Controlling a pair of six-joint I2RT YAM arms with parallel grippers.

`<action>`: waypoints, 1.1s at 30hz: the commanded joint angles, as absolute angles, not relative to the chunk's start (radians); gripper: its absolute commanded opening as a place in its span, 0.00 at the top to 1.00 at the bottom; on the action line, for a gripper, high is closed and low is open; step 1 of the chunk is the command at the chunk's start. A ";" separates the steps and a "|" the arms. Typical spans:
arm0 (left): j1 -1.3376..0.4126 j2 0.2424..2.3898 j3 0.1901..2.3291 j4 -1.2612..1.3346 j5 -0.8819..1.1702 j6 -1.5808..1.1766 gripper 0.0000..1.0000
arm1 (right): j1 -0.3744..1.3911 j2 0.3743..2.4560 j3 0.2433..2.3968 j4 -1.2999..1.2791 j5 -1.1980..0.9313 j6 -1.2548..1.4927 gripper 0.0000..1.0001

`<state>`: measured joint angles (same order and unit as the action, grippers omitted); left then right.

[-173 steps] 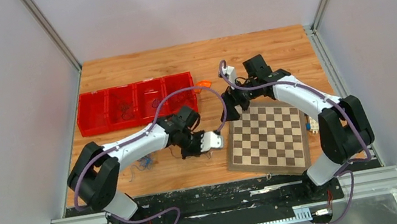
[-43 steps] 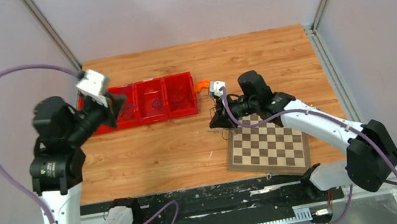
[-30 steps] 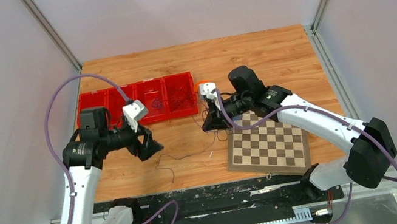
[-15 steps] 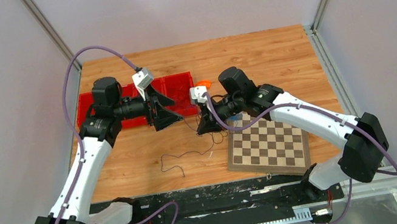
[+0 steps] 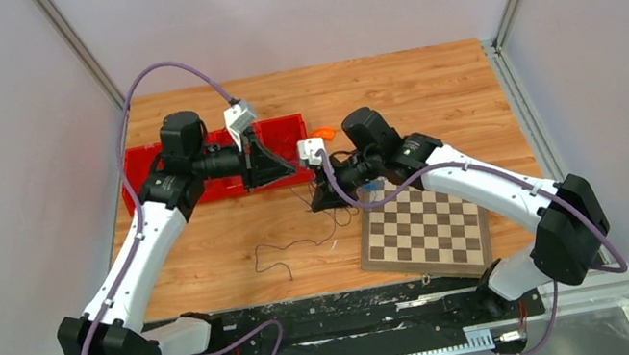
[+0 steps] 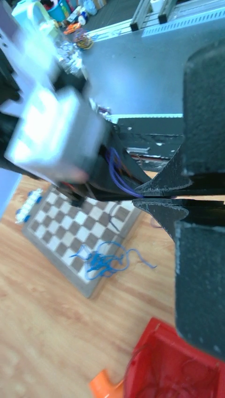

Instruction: Untangle the cables

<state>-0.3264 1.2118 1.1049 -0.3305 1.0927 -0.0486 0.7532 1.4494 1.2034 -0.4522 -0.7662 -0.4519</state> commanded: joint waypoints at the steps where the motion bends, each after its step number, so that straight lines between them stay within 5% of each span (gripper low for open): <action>1: -0.291 1.137 1.258 -0.269 1.136 -0.151 1.00 | 0.699 1.440 1.130 -0.443 -0.740 -0.500 1.00; 10: -0.142 1.123 1.420 -0.011 1.179 -0.519 1.00 | 0.544 1.530 1.051 -0.454 -0.736 -0.533 0.98; 15: -0.067 1.128 1.428 -0.088 1.182 -0.515 1.00 | 0.528 1.554 1.036 -0.462 -0.722 -0.561 1.00; 25: -0.045 1.151 1.218 -1.004 0.950 0.514 1.00 | 0.504 1.604 1.107 -0.482 -0.683 -0.539 0.97; 30: -0.104 1.184 1.010 -1.026 0.777 0.735 1.00 | 0.499 1.623 1.117 -0.487 -0.691 -0.540 0.97; 31: -0.127 1.183 0.956 -0.967 0.732 0.733 0.99 | 0.498 1.627 1.121 -0.488 -0.694 -0.541 0.97; 33: -0.147 1.185 0.905 -0.897 0.699 0.721 0.64 | 0.499 1.637 1.134 -0.497 -0.696 -0.539 0.97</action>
<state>-0.1009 1.1995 0.9756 -0.9146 0.8265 0.5591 0.5014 1.6131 1.0855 -0.4831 -0.6811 -0.5255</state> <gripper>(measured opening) 0.132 0.035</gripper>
